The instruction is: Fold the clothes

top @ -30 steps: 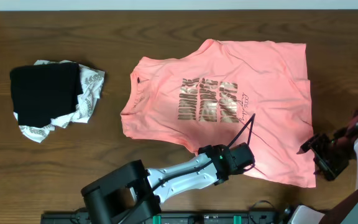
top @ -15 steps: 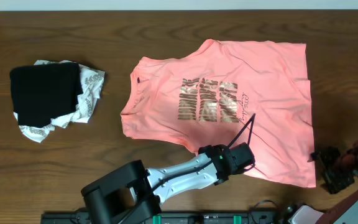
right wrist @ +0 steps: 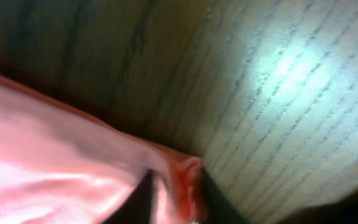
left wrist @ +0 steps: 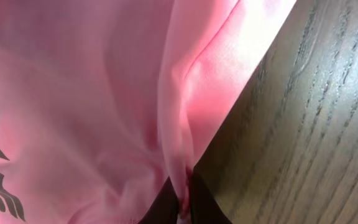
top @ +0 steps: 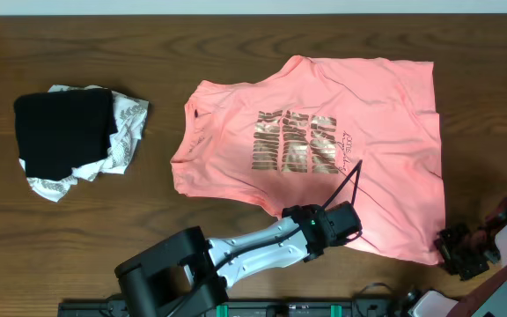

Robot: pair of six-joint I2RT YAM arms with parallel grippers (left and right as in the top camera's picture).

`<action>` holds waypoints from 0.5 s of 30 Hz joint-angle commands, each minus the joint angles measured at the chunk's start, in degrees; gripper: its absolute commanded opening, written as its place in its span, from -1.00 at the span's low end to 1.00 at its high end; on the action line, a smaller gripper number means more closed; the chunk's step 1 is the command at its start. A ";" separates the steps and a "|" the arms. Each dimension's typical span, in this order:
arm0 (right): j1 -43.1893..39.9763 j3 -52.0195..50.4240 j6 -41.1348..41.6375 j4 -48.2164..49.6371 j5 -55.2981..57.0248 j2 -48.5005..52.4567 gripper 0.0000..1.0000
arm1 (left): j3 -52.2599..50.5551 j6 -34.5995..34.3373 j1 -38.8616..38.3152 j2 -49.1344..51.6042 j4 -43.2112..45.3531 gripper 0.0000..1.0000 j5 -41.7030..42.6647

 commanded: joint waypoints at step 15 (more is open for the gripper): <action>-0.59 -0.37 -4.76 -3.52 -7.67 -2.27 -0.97 | 1.79 -2.29 0.28 -1.88 -3.50 -0.88 -0.52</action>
